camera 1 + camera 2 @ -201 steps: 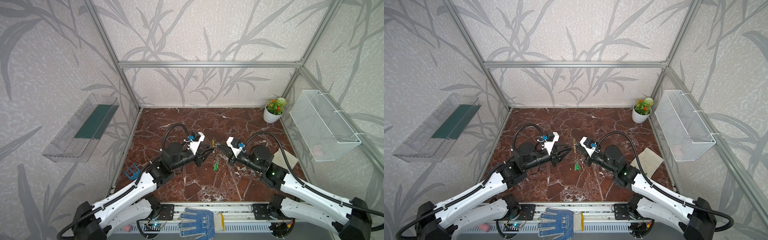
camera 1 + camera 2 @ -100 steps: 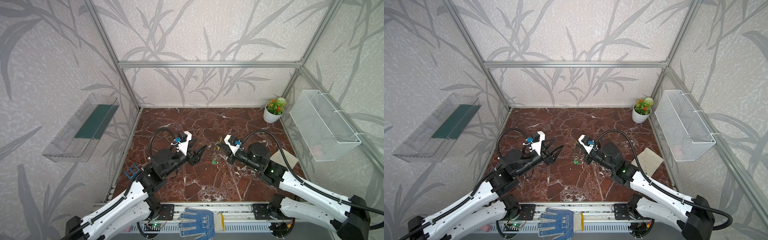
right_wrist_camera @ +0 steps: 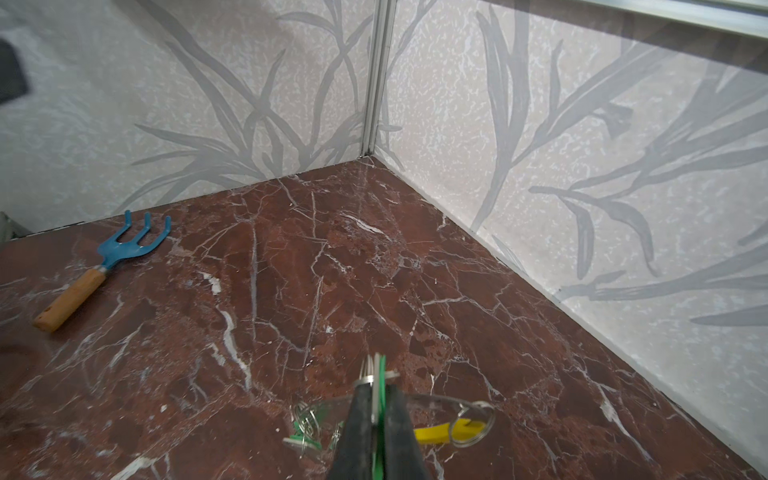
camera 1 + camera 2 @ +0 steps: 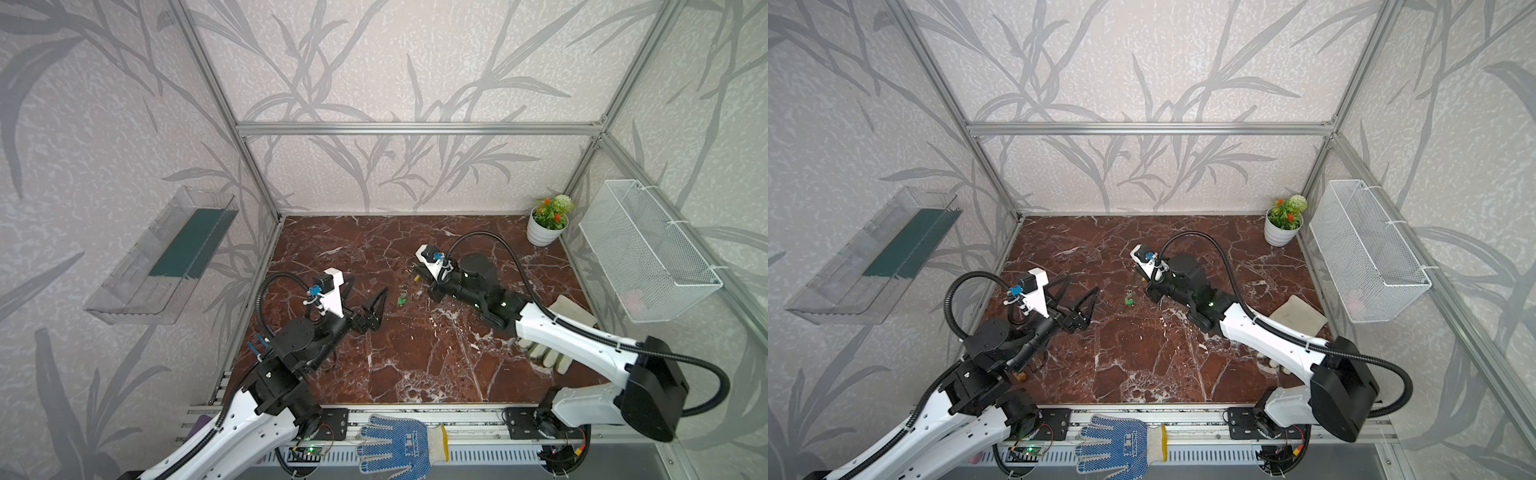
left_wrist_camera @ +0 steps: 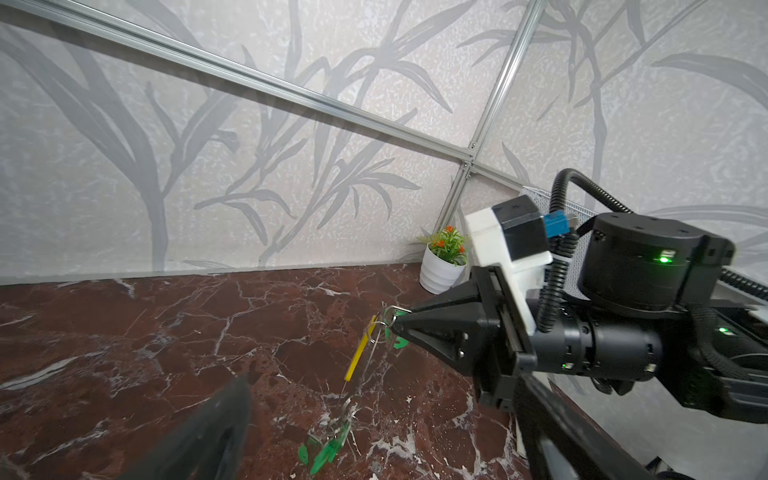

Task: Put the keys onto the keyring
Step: 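Open the left gripper while the right gripper carries the keyring farther away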

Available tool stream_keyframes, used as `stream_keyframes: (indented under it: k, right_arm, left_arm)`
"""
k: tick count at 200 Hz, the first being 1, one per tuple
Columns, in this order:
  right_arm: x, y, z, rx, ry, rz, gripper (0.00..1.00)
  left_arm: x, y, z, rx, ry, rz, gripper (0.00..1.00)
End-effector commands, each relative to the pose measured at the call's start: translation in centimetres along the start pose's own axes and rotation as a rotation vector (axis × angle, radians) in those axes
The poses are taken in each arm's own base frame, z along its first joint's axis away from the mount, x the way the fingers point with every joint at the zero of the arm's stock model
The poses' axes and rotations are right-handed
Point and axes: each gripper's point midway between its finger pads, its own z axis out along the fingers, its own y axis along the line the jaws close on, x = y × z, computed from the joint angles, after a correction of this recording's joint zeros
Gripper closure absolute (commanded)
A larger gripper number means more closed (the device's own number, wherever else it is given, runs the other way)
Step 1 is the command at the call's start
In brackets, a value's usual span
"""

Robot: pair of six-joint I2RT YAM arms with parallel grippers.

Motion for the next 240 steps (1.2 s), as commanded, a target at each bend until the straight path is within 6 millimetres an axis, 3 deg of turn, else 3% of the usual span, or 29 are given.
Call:
stream_keyframes:
  k: [1, 36, 39, 54, 99, 125, 163, 240]
  right_arm:
    - [-1.9, -1.6, 2.2, 0.024, -0.030, -0.012, 1.00]
    - [-1.8, -4.6, 6.5, 0.072, 0.008, 0.017, 1.00]
    - [-1.0, -4.7, 7.4, 0.070, 0.031, 0.018, 1.00]
    - [-0.9, -5.4, 9.4, 0.080, 0.055, 0.006, 1.00]
    - [-0.1, -7.9, 15.0, 0.108, 0.129, 0.005, 1.00]
    - [0.1, -8.7, 17.1, 0.104, 0.164, 0.009, 1.00]
    - [1.9, -7.6, 17.7, 0.064, 0.211, 0.020, 1.00]
    - [4.9, -4.7, 15.0, 0.034, 0.250, -0.002, 1.00]
  left_arm:
    - [-0.1, 2.3, -1.6, -0.113, -0.009, -0.037, 0.01]
    - [-0.4, 2.8, -3.3, -0.110, -0.045, -0.076, 0.01]
    - [-0.4, 2.9, -3.4, -0.111, -0.048, -0.078, 0.01]
    - [-0.3, 3.1, -3.8, -0.114, -0.055, -0.084, 0.01]
    - [0.0, 3.0, -4.0, -0.095, -0.056, -0.088, 0.01]
    - [0.1, 2.6, -4.0, -0.075, -0.045, -0.082, 0.01]
    - [0.2, 2.7, -4.1, -0.080, -0.049, -0.081, 0.01]
    - [0.5, 2.6, -4.0, -0.071, -0.045, -0.080, 0.01]
